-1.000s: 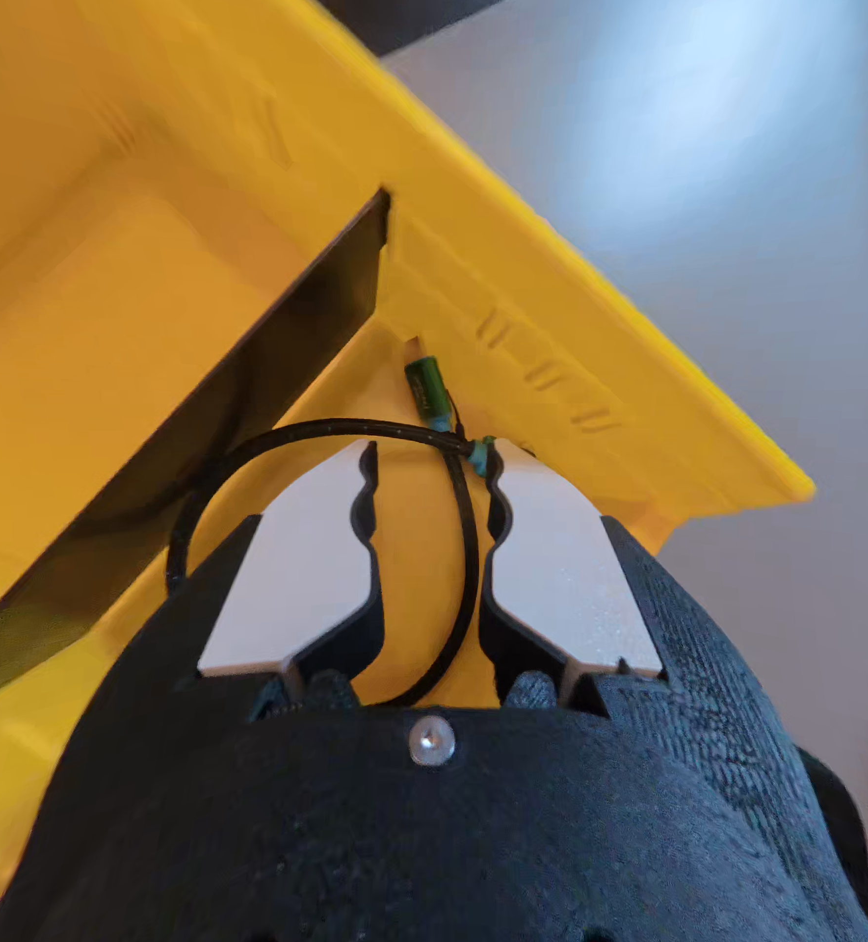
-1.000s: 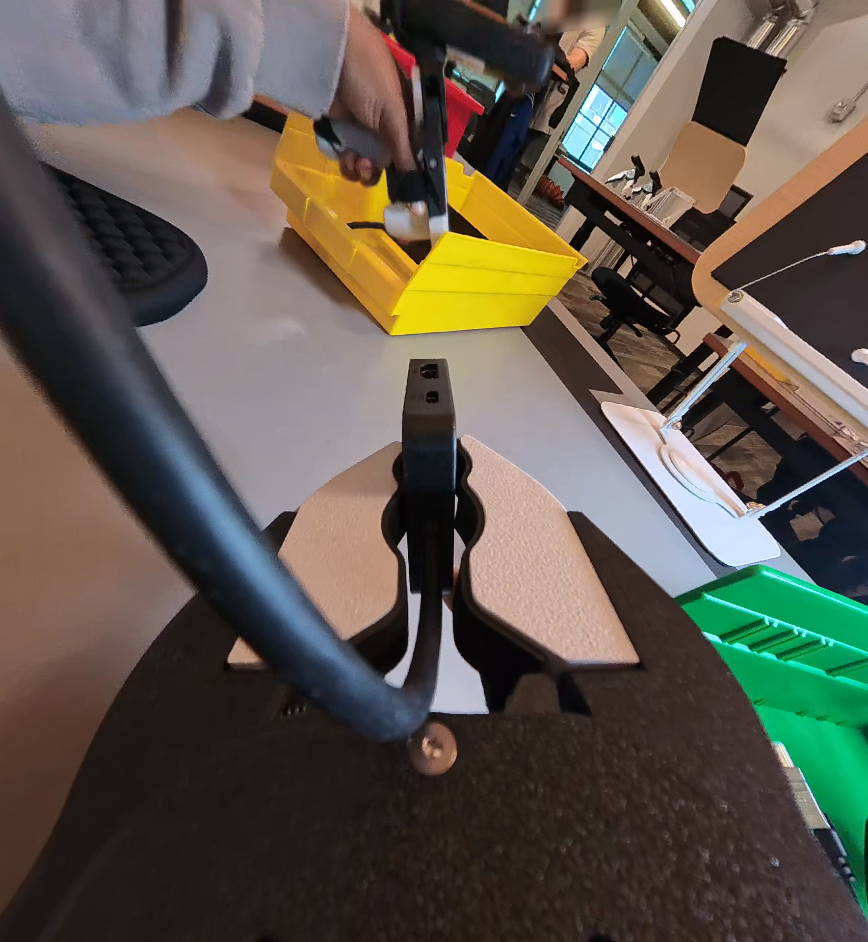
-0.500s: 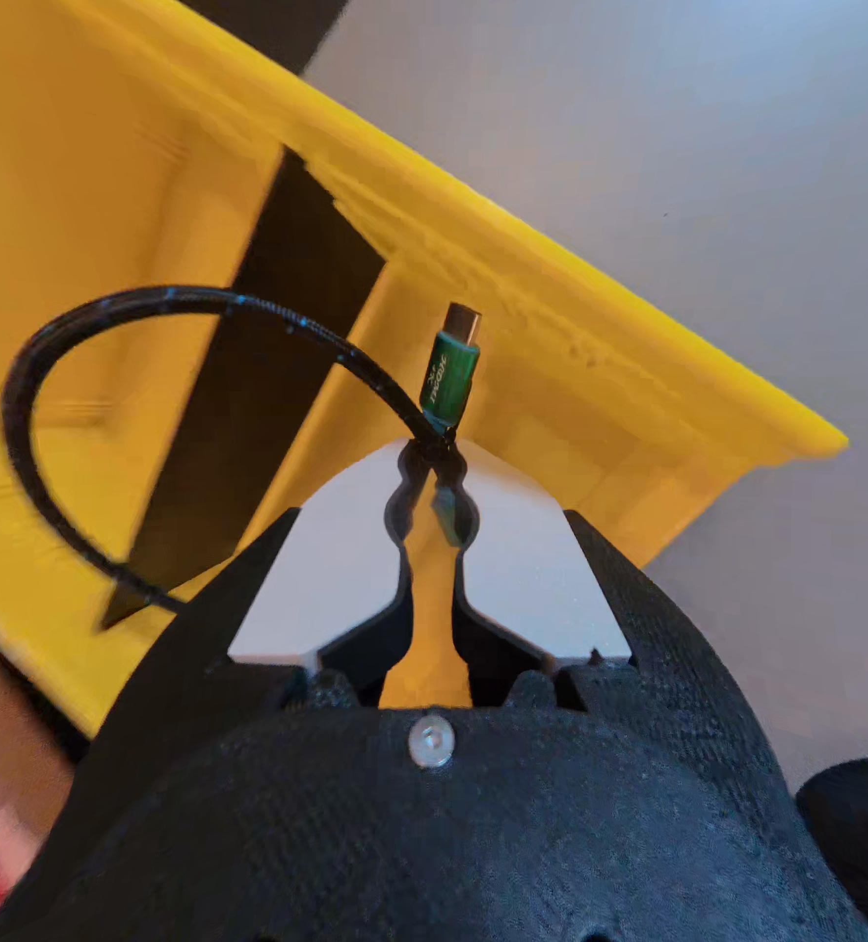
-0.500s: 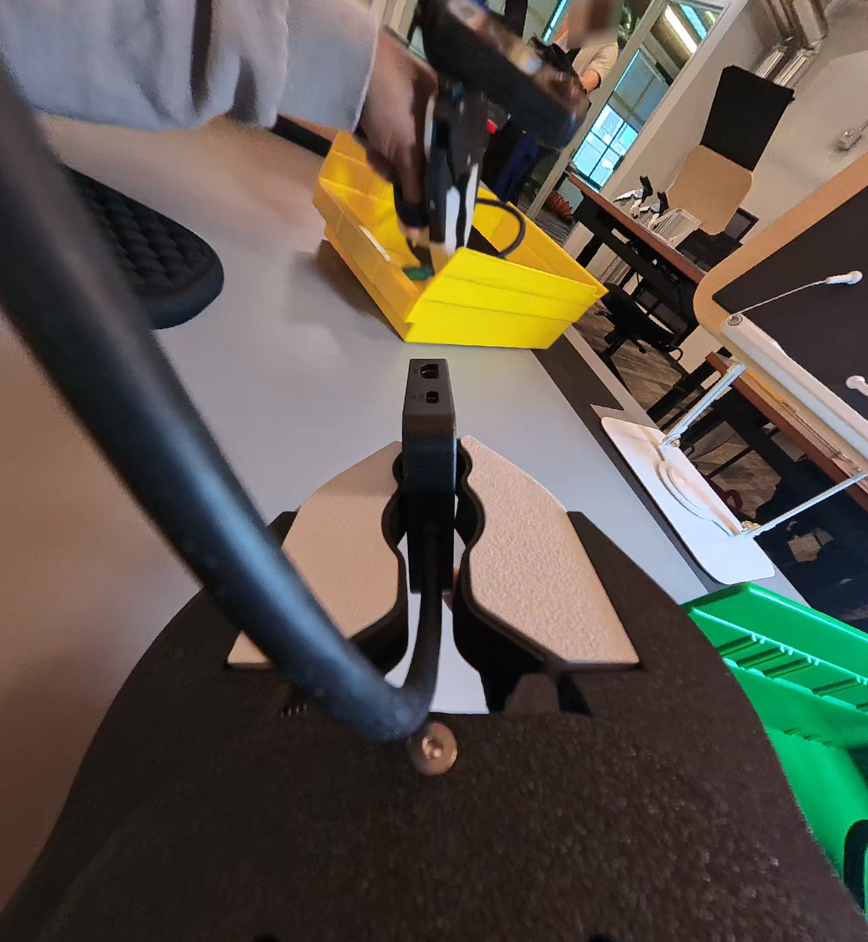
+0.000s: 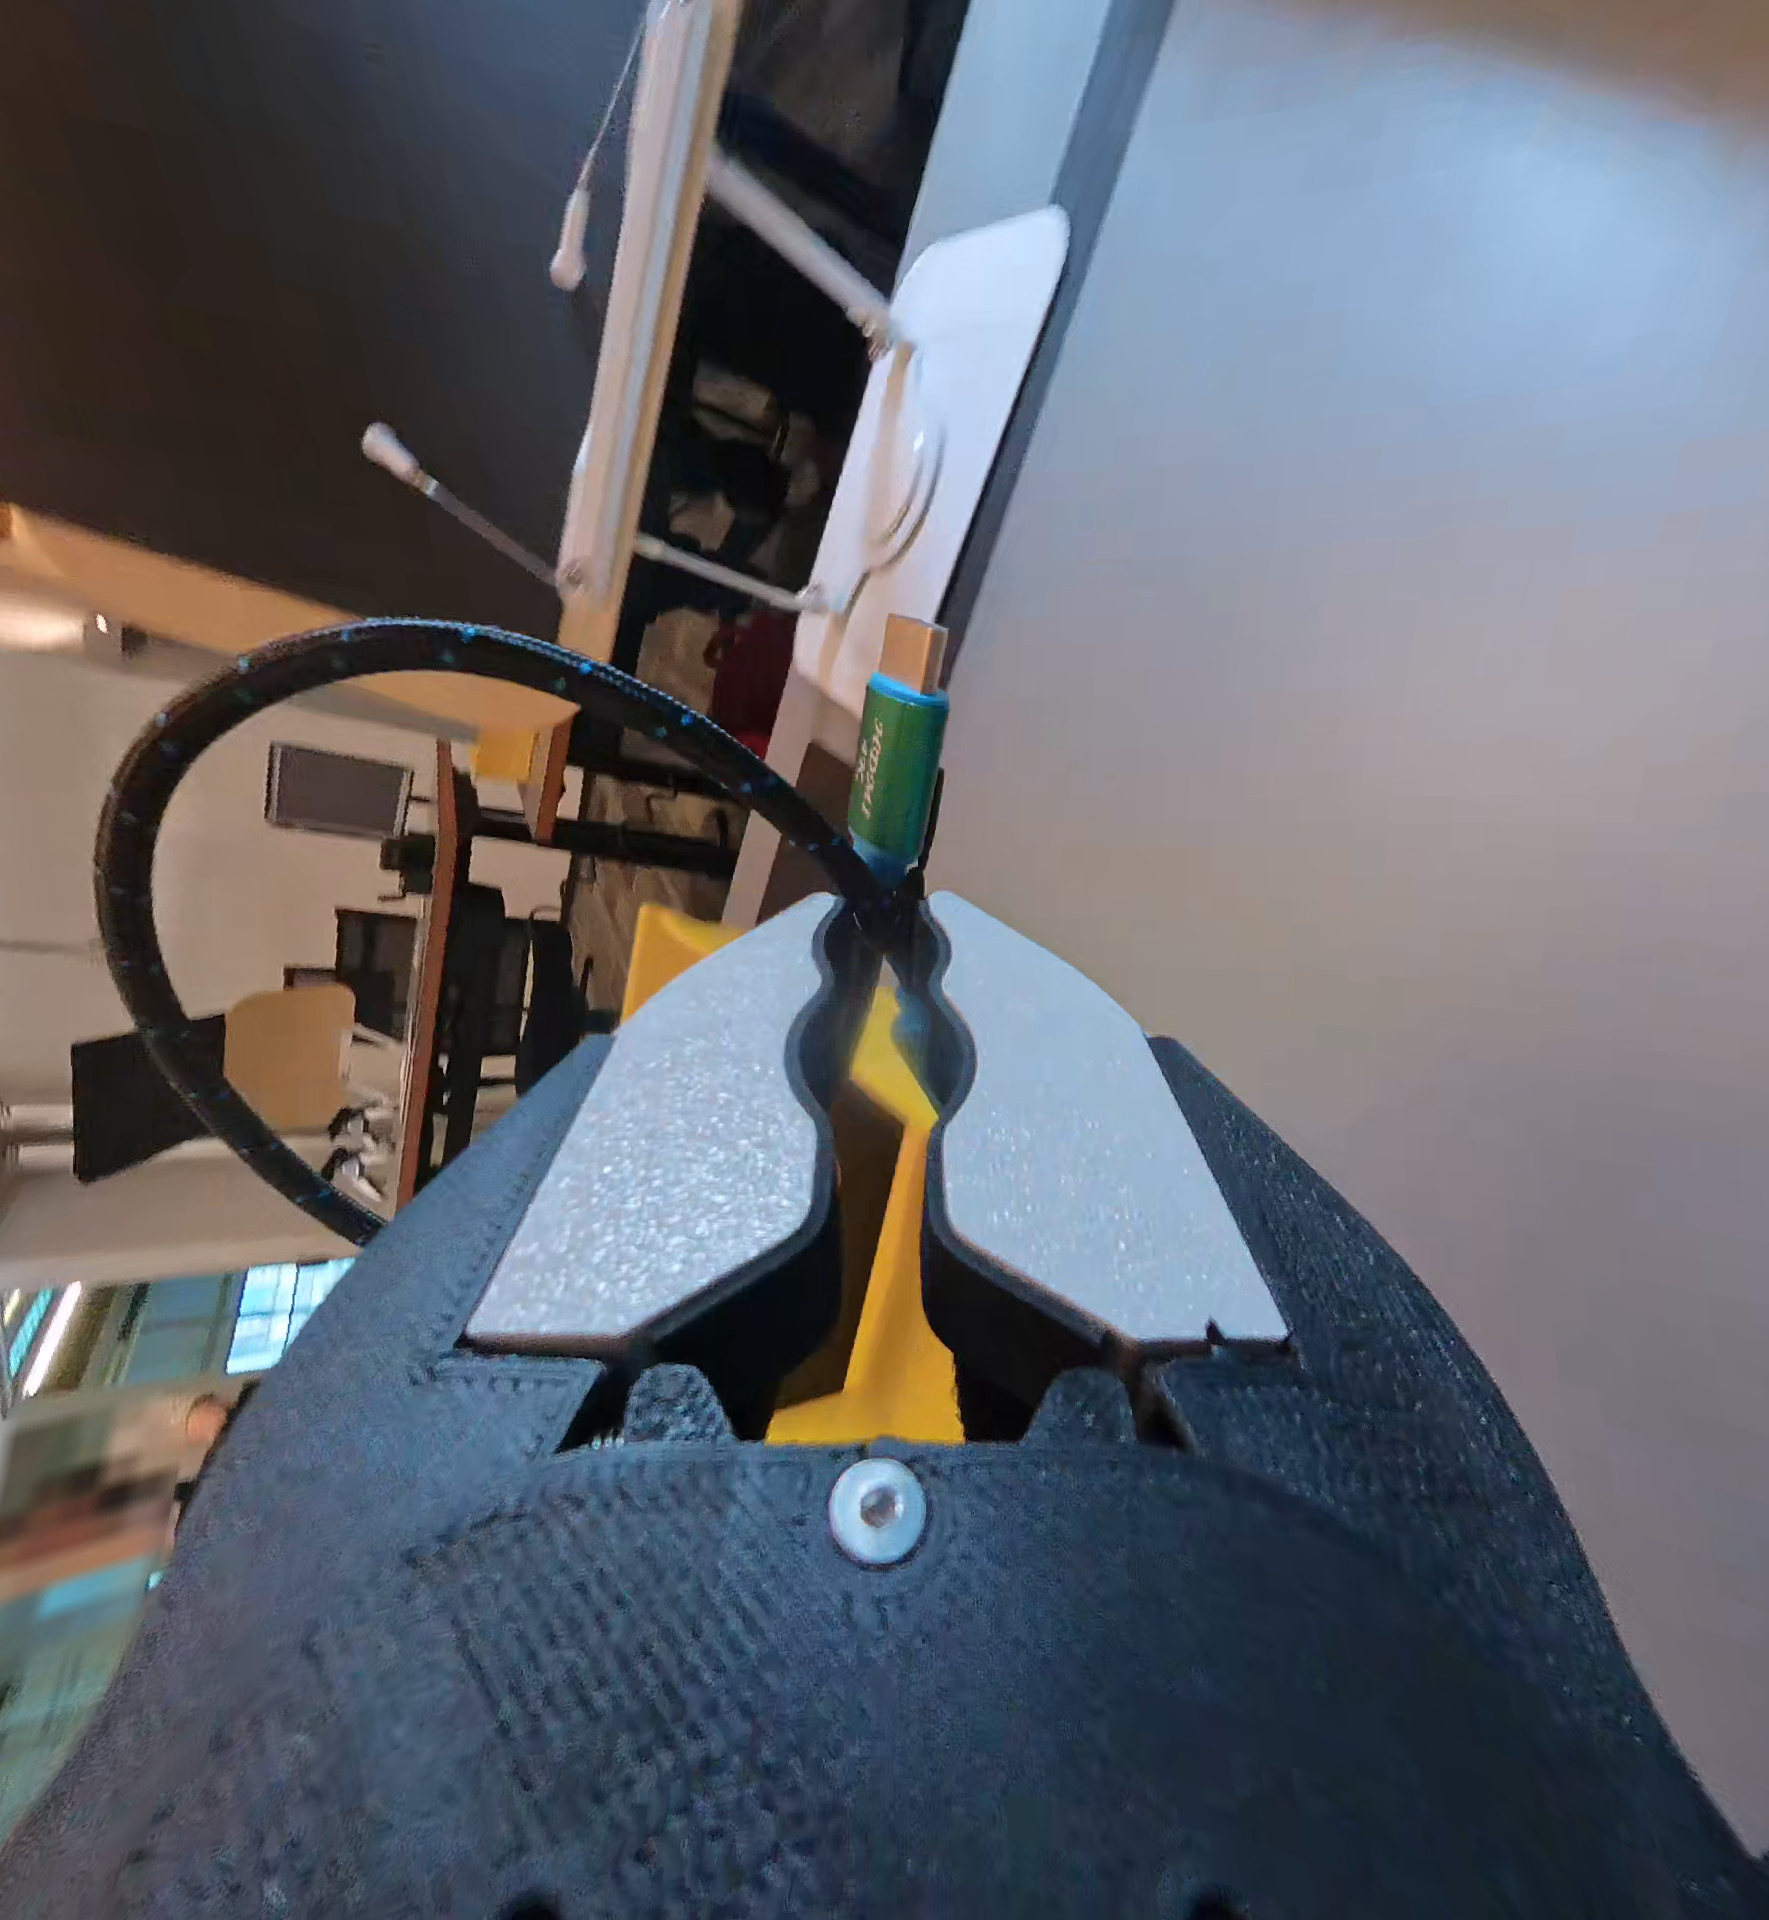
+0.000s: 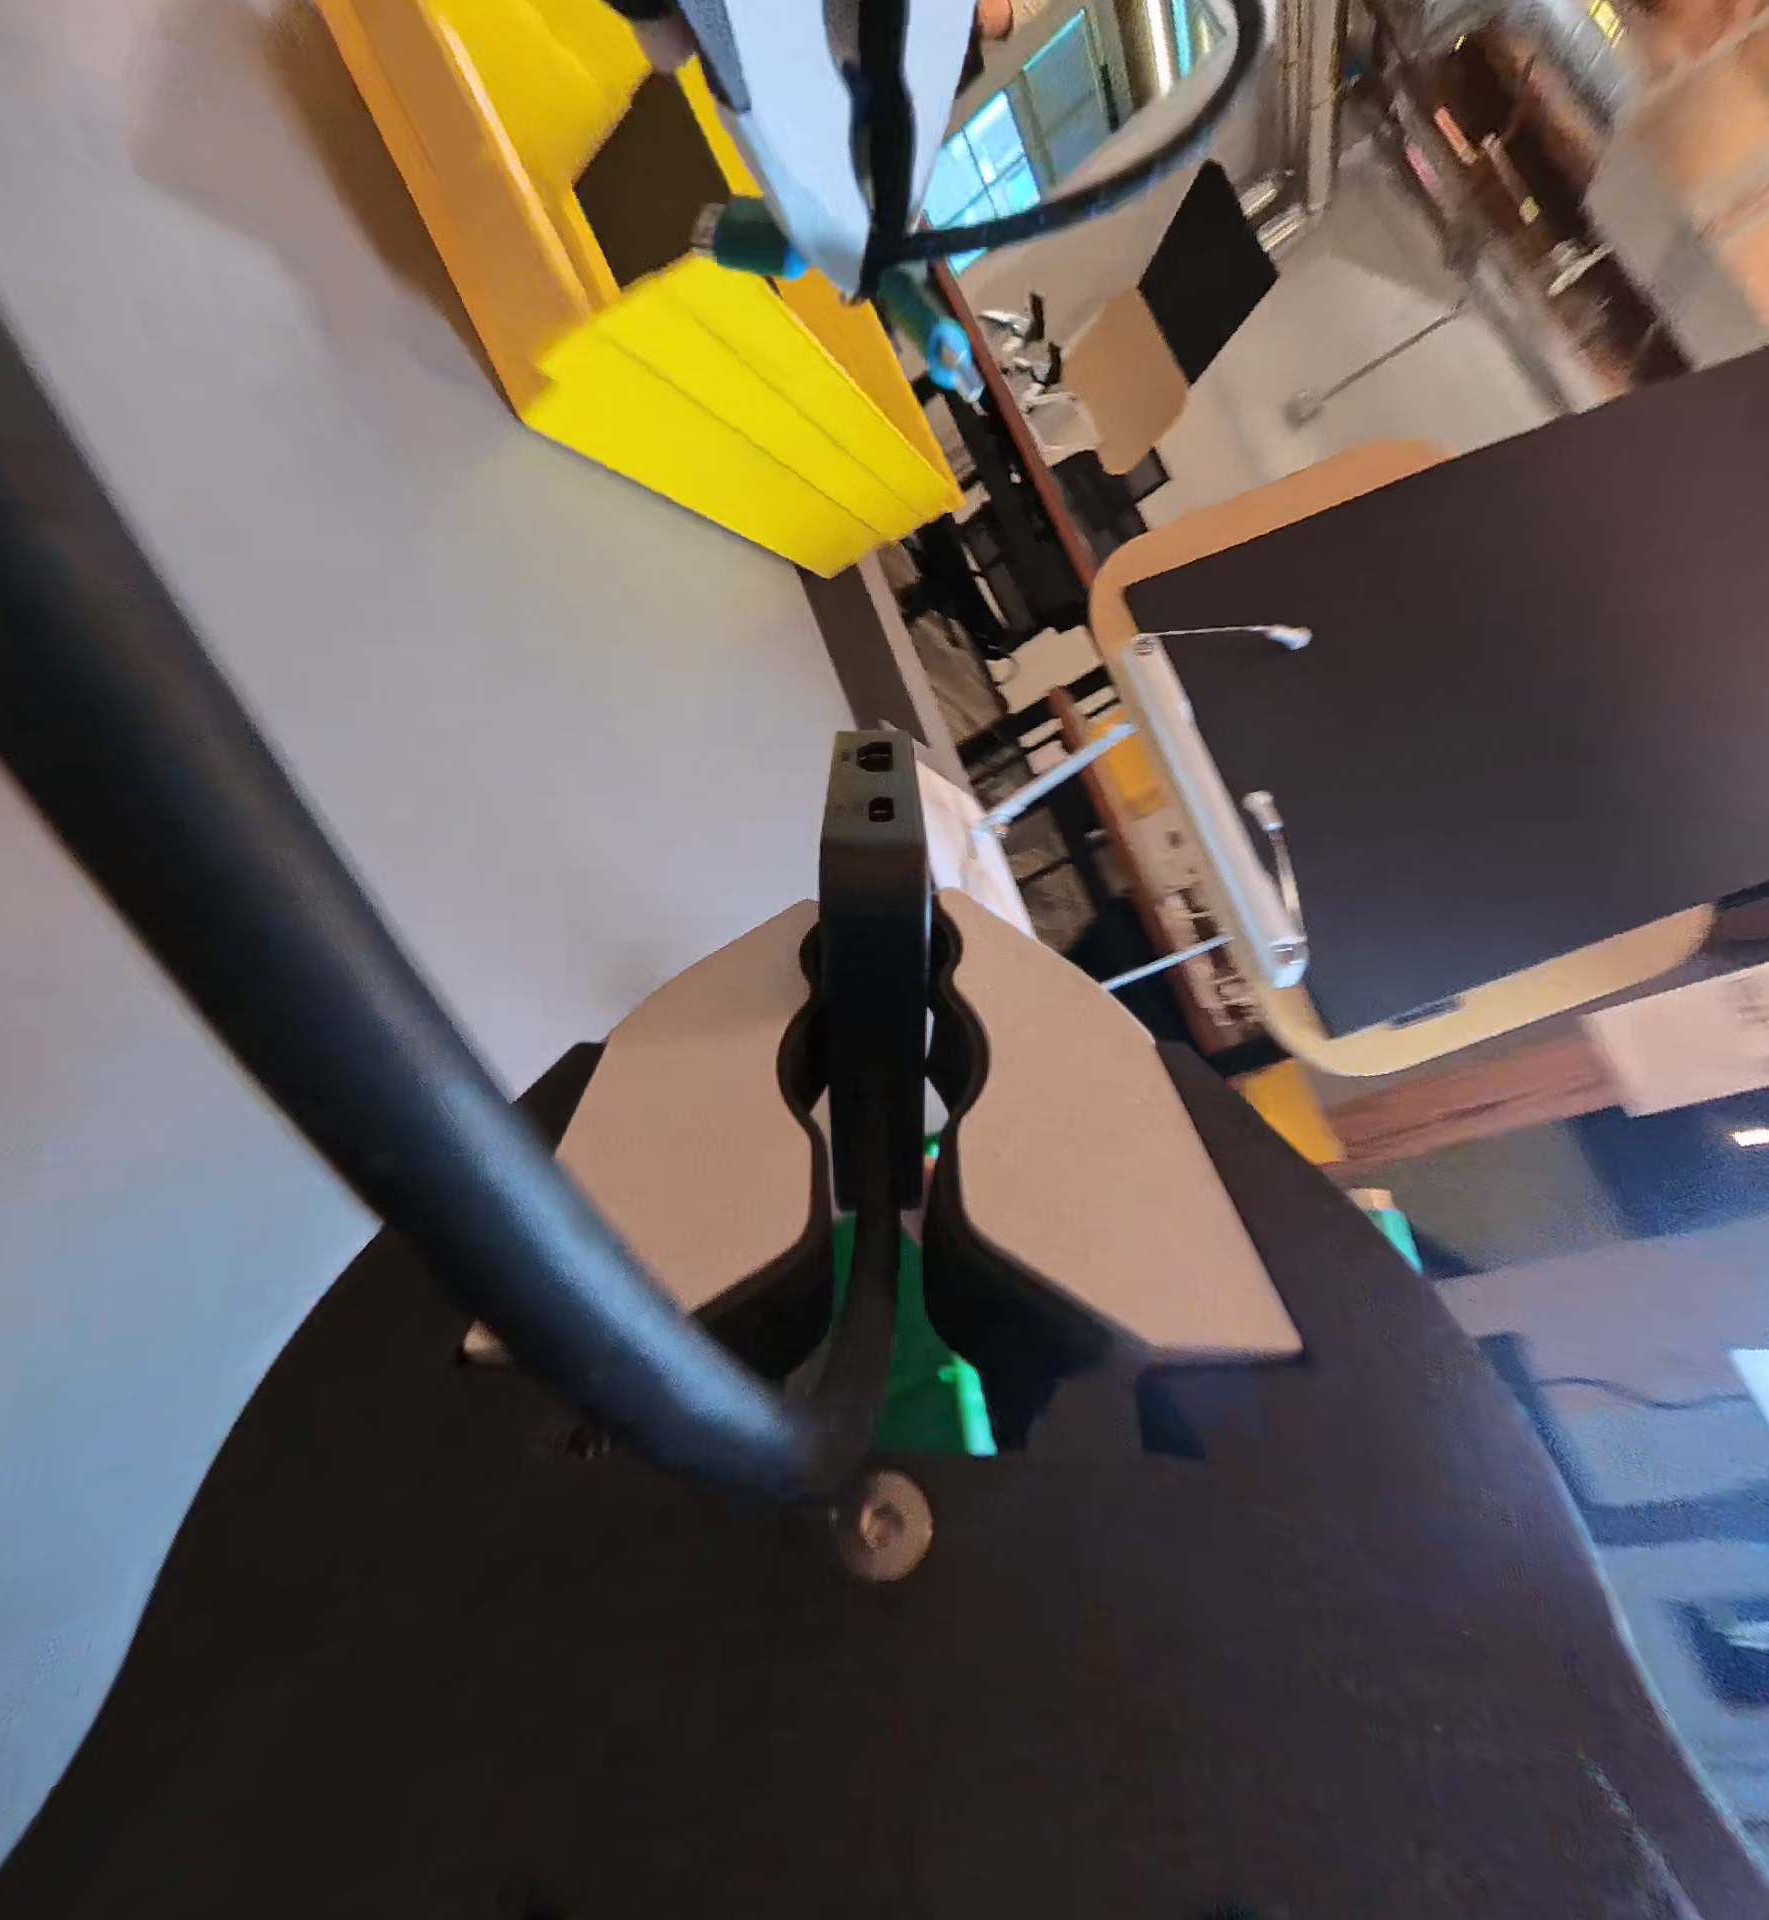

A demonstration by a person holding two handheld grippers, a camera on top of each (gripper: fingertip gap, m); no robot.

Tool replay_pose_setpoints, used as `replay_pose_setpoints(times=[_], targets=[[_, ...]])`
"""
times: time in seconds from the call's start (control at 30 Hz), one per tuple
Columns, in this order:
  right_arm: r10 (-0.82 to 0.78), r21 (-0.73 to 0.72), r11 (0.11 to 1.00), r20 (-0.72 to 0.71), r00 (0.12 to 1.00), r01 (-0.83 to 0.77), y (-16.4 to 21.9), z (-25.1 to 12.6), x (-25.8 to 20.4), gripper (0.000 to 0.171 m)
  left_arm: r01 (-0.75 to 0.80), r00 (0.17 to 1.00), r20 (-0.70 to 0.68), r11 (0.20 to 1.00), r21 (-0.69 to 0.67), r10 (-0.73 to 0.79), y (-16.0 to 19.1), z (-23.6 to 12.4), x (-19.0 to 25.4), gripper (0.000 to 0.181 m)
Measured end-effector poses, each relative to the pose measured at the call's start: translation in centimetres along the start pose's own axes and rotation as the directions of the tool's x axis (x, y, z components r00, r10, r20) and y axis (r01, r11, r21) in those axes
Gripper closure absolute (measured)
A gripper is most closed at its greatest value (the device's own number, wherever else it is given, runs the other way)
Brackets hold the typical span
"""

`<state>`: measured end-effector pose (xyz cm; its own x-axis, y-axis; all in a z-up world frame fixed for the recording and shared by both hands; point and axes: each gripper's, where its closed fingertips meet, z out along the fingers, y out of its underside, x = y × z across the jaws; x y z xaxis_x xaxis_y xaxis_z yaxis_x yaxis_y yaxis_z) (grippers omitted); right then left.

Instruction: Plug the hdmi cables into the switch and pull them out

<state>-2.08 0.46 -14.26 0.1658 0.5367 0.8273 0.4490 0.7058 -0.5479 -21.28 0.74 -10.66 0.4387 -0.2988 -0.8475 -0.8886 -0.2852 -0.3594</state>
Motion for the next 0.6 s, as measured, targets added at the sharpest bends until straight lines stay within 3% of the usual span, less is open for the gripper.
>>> replay_pose_setpoints(times=[0.23, 0.4, 0.6], targets=[[-0.233, -0.094, 0.968, -0.003, 0.972, 0.232, 2.1, 0.4, -0.2, 0.156, -0.065, 0.990, -0.116, 0.994, 0.093, 0.076, -4.8, 0.6, 8.9, 0.170], [-0.322, -0.233, 0.920, 0.002, 0.947, 0.314, 3.8, 2.2, -1.1, 0.156, -0.112, 0.987, -0.105, 0.988, 0.106, 0.123, -6.2, -0.7, 11.4, 0.170], [-0.385, -0.291, 0.882, 0.008, 0.923, 0.370, 3.7, 3.3, -2.4, 0.157, -0.100, 0.988, -0.114, 0.993, 0.069, 0.107, -6.4, -0.8, 12.0, 0.170]])
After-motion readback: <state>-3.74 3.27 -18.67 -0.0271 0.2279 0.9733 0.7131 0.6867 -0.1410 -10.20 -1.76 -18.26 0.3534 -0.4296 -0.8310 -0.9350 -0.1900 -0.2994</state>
